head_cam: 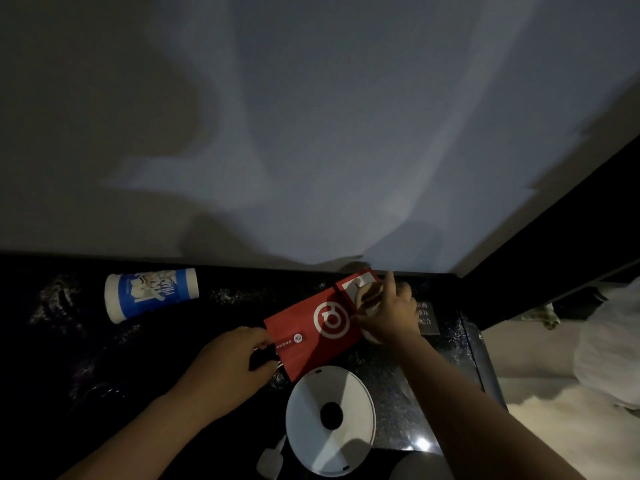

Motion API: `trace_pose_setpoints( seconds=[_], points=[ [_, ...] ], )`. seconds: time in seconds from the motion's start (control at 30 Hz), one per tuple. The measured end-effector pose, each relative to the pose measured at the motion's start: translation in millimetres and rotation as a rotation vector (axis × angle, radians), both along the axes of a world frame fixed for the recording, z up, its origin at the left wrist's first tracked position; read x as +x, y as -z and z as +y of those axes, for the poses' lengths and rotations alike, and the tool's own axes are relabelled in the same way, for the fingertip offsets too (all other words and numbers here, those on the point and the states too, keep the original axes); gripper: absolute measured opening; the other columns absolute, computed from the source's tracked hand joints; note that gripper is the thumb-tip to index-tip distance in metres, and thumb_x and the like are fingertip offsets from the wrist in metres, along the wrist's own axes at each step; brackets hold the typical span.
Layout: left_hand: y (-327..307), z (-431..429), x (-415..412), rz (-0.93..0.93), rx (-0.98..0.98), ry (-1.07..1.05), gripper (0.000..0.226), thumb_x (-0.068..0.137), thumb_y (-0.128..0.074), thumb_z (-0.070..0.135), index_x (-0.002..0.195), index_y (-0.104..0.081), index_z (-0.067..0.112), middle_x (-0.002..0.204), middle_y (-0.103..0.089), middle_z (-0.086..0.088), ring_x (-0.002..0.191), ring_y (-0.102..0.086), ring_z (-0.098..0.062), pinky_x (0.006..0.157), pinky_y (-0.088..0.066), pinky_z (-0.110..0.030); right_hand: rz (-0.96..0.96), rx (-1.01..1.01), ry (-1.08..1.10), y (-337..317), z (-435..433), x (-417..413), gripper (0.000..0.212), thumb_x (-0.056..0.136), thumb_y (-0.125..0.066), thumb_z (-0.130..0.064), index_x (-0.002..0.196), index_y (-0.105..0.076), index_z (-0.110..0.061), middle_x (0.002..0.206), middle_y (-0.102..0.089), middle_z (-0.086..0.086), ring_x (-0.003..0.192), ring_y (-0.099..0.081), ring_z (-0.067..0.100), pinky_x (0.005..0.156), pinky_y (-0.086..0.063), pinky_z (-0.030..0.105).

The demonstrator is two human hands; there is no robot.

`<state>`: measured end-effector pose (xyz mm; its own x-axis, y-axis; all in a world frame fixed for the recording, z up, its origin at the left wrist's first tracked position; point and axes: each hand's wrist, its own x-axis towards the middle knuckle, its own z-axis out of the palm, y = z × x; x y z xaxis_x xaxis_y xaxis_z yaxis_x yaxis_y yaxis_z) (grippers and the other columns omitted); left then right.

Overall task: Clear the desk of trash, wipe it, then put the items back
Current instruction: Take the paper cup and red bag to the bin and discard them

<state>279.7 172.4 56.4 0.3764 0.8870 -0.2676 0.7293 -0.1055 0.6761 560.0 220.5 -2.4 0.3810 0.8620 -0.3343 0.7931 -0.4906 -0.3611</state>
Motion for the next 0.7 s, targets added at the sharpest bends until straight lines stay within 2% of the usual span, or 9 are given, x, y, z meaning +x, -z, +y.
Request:
trace_pose_setpoints(
  seconds=[0.17, 0.37, 0.5, 0.63, 0.7],
  points=[
    [7.8, 3.7, -1.4, 0.035, -0.01, -0.011, 0.023, 0.085, -0.068, 0.033, 0.1, -0.053, 0.043, 0.1, -0.053, 0.023, 0.092, -0.052, 0.011, 0.075, -0.04, -0.003, -0.037, -0.065, -0.047, 9.5, 21.3, 3.0, 0.13, 0.064, -0.078, -0.057, 0.149, 0.017, -0.031, 0.156, -0.01, 0.015, 0.142, -0.01, 0.038, 0.112, -0.021, 0.061],
    [19.3, 5.2, -0.2, 0.084, -0.03, -0.011, 0.027, 0.087, -0.066, 0.035, 0.111, -0.055, 0.038, 0.107, -0.053, 0.02, 0.096, -0.05, 0.01, 0.075, -0.036, 0.0, -0.023, -0.166, -0.062, 23.8, 29.4, 6.8, 0.149, 0.047, -0.081, -0.069, 0.145, 0.027, -0.035, 0.157, -0.001, 0.017, 0.143, -0.003, 0.042, 0.111, -0.018, 0.064],
    [22.1, 8.8, 0.5, 0.097, -0.048, -0.006, 0.026, 0.087, -0.065, 0.035, 0.11, -0.054, 0.04, 0.107, -0.052, 0.021, 0.097, -0.05, 0.009, 0.074, -0.037, 0.0, -0.021, -0.164, -0.099, 30.0, 31.5, 8.5, 0.14, 0.059, -0.081, -0.057, 0.145, 0.026, -0.034, 0.155, -0.001, 0.018, 0.141, -0.007, 0.044, 0.111, -0.02, 0.062],
    [20.4, 14.7, 0.0, 0.087, -0.044, -0.008, 0.026, 0.086, -0.067, 0.034, 0.092, -0.048, 0.05, 0.101, -0.053, 0.023, 0.092, -0.053, 0.009, 0.073, -0.04, -0.003, 0.034, -0.161, -0.123, 33.0, 31.7, 18.4, 0.13, 0.068, -0.078, -0.04, 0.145, 0.027, -0.035, 0.155, -0.002, 0.015, 0.14, -0.008, 0.043, 0.111, -0.024, 0.06],
    [19.7, 16.8, 0.6, 0.08, -0.034, -0.014, 0.03, 0.085, -0.068, 0.032, 0.086, -0.045, 0.052, 0.101, -0.054, 0.023, 0.091, -0.052, 0.01, 0.073, -0.04, -0.003, 0.022, -0.154, -0.155, 33.7, 30.7, 20.8, 0.129, 0.068, -0.078, -0.041, 0.144, 0.027, -0.036, 0.154, -0.004, 0.015, 0.139, -0.01, 0.043, 0.11, -0.028, 0.058]
  ],
)
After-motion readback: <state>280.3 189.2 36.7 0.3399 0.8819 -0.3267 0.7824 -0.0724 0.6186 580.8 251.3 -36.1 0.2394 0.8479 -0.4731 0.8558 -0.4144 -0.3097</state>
